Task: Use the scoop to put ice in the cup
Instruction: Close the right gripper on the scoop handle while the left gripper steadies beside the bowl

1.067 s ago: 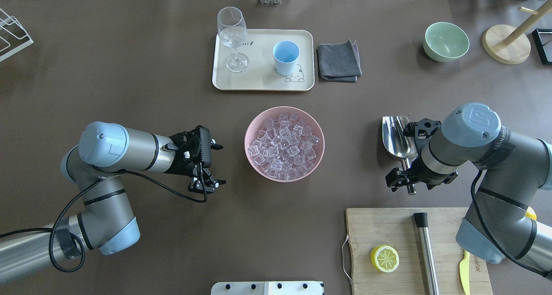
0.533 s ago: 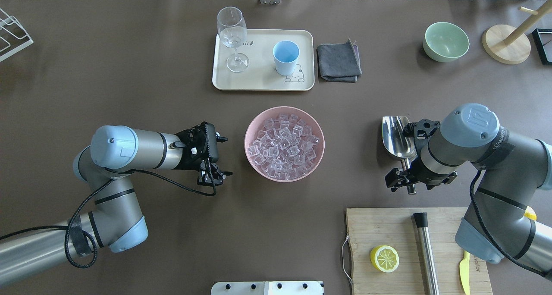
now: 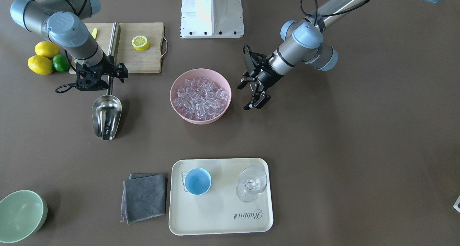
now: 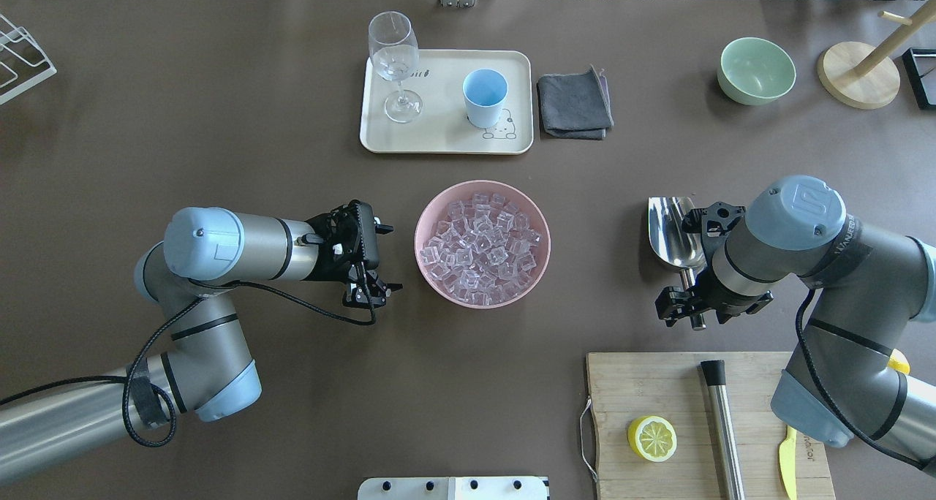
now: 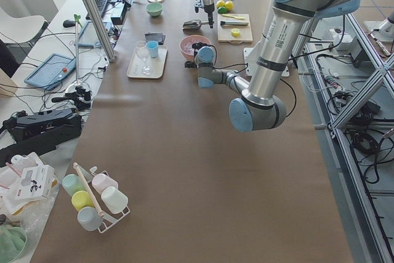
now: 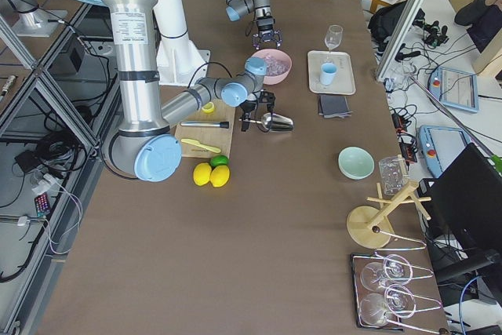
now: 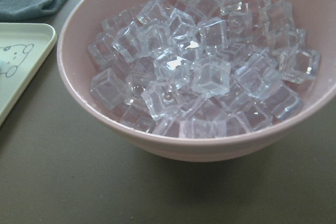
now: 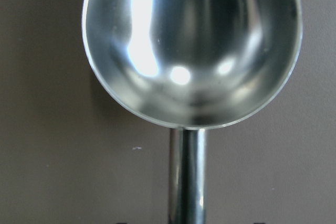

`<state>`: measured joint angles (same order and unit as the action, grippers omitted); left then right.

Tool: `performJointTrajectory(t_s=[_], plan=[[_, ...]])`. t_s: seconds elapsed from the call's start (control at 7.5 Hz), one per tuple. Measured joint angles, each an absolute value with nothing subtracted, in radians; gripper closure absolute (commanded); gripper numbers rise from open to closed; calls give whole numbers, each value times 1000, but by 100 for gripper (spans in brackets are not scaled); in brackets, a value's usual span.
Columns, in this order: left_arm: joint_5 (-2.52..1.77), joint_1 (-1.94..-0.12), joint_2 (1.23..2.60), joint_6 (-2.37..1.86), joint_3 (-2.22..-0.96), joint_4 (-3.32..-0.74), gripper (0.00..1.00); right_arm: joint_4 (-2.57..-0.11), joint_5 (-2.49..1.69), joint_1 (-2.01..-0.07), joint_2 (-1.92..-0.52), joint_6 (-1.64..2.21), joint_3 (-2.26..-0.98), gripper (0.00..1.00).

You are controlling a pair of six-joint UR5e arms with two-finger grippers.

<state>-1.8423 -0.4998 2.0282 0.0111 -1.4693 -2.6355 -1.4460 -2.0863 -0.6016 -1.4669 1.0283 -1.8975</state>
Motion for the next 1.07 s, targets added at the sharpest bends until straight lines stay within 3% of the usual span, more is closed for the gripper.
performJointTrajectory(t_s=[1.07], plan=[[-1850, -517, 2046, 14, -1477, -2617, 1, -1447, -2088, -601, -1466, 1029, -1898, 100]])
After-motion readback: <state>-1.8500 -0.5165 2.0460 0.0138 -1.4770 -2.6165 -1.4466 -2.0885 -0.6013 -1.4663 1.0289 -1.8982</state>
